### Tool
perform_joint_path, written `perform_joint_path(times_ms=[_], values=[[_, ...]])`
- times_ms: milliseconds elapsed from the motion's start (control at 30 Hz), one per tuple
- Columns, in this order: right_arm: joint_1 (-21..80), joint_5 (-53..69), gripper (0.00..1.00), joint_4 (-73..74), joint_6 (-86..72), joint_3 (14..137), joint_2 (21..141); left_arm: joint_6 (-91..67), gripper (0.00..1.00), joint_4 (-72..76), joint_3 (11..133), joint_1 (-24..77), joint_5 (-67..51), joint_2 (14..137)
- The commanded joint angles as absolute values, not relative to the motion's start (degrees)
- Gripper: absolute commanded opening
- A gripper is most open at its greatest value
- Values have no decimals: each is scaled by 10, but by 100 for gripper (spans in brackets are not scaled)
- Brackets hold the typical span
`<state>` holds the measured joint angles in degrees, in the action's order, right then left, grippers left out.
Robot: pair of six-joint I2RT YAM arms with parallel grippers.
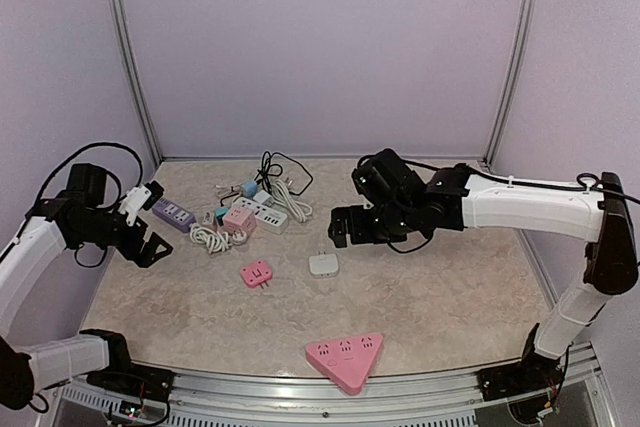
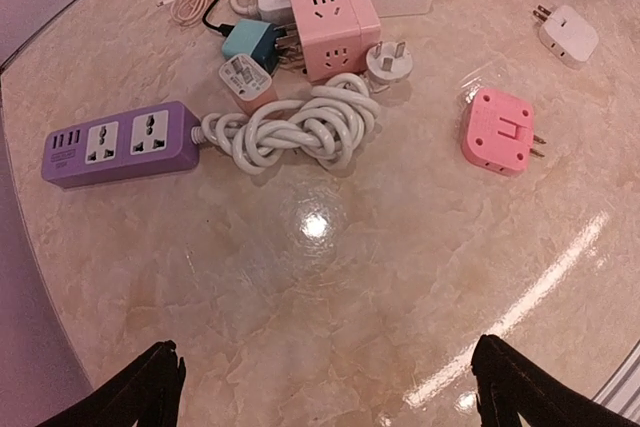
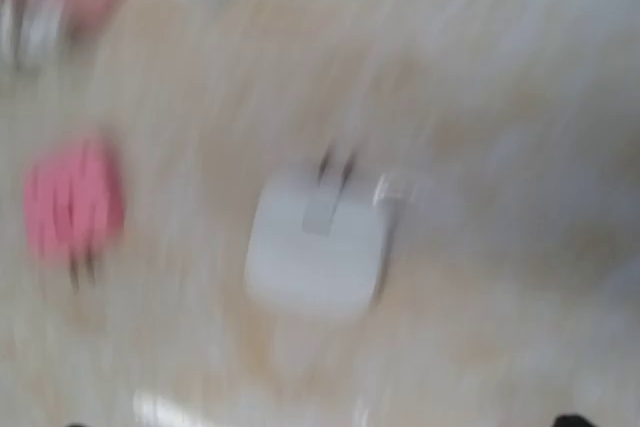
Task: Insert the plug
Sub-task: Move the socket to the center of the board, then pick up the plug from the center of the board.
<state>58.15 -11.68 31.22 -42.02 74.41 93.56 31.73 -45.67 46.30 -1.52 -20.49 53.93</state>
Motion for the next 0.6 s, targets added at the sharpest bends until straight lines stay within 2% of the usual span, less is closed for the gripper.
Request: perform_joint_path(times_ms=[0,67,367,567], values=[[549,-113,100,221,-425,756,966,309,99,-448,444,-18,-197,527],[548,-124,100,219,-420,781,1005,306,99,-444,437,-19,-197,529],[567,-201,100,429,-430,1041,1277,303,99,-433,423,-13,-208,553],[587,-181,100,438,-436,1040,1312,307,99,-436,424,-4,-214,561]])
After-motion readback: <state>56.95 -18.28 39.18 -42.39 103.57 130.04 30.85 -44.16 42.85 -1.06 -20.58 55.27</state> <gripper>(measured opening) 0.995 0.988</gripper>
